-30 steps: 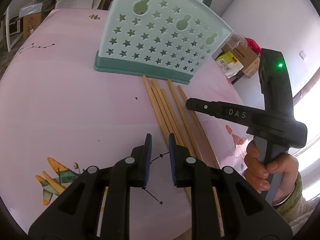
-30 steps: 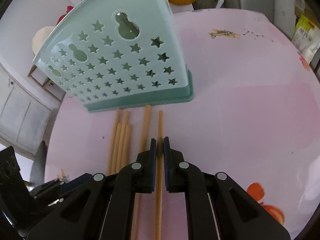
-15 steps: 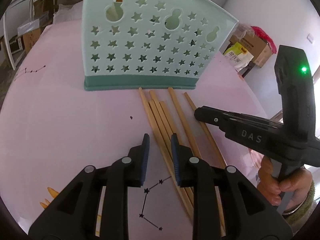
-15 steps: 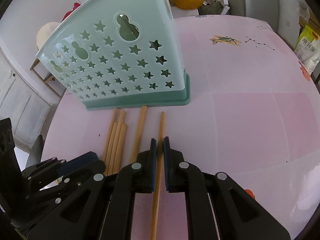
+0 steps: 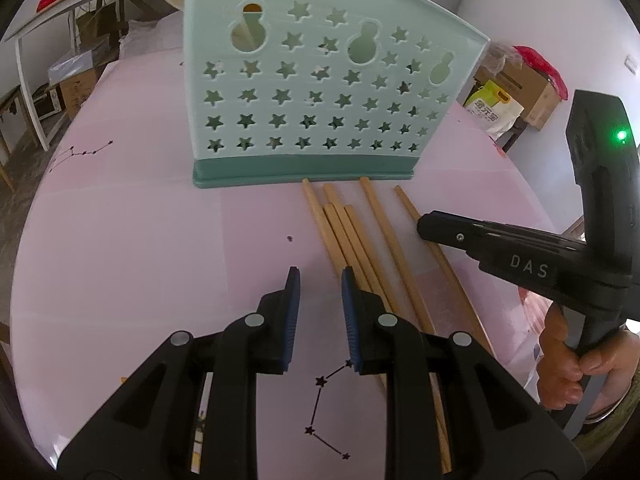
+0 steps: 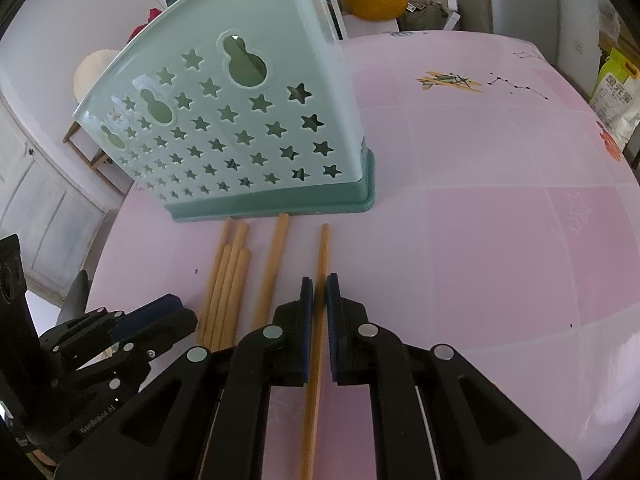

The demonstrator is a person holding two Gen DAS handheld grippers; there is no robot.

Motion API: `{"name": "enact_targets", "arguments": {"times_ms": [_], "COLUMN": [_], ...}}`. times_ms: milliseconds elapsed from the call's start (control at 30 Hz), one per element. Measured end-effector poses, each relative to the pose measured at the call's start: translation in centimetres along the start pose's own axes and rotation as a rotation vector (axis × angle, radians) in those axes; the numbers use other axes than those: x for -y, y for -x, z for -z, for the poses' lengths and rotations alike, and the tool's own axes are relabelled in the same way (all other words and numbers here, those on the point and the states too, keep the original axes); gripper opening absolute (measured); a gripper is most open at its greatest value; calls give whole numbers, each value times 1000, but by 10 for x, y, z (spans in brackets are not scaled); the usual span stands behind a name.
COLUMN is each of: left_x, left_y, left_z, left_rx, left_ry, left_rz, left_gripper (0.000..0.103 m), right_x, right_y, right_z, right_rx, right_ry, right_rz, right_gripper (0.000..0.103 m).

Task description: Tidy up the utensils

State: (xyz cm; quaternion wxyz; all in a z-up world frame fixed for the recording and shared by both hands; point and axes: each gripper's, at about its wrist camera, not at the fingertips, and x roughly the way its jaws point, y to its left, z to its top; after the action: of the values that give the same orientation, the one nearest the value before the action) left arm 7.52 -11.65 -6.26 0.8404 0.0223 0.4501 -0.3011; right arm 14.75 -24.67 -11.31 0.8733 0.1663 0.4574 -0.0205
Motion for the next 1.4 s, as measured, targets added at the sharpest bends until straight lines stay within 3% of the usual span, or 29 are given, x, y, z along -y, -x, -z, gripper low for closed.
{"name": "enact_targets", "arguments": {"times_ms": [300,467,833,1000,1267,1400], "left_x": [5,16,4,-12,-40,-41], "left_y": [-7,-10,-5,1,-3,-12], "left_z": [-5,-5,-3,-2,-22,-34], "left_rx": [-7,17,38,28,-21,-25], "left_ry": [34,-43,-81,-80,-4,-20], "left_rz": [43,-20,-102,-128,-91,-130], "left_gripper": [26,25,25,24,24,24], "right_x": [0,0,0,-1,-1,-3], "right_y": [1,1,0,0,-1,-3], "right_z": [0,0,0,-1,-7,-13], "right_rx": [3,3,7,1,-25,-36], "right_ry": [-3,-4,6,11,33,49], "right_rz": [2,1,5,12,16,28], "right_gripper": [7,7,7,7,8,8]}}
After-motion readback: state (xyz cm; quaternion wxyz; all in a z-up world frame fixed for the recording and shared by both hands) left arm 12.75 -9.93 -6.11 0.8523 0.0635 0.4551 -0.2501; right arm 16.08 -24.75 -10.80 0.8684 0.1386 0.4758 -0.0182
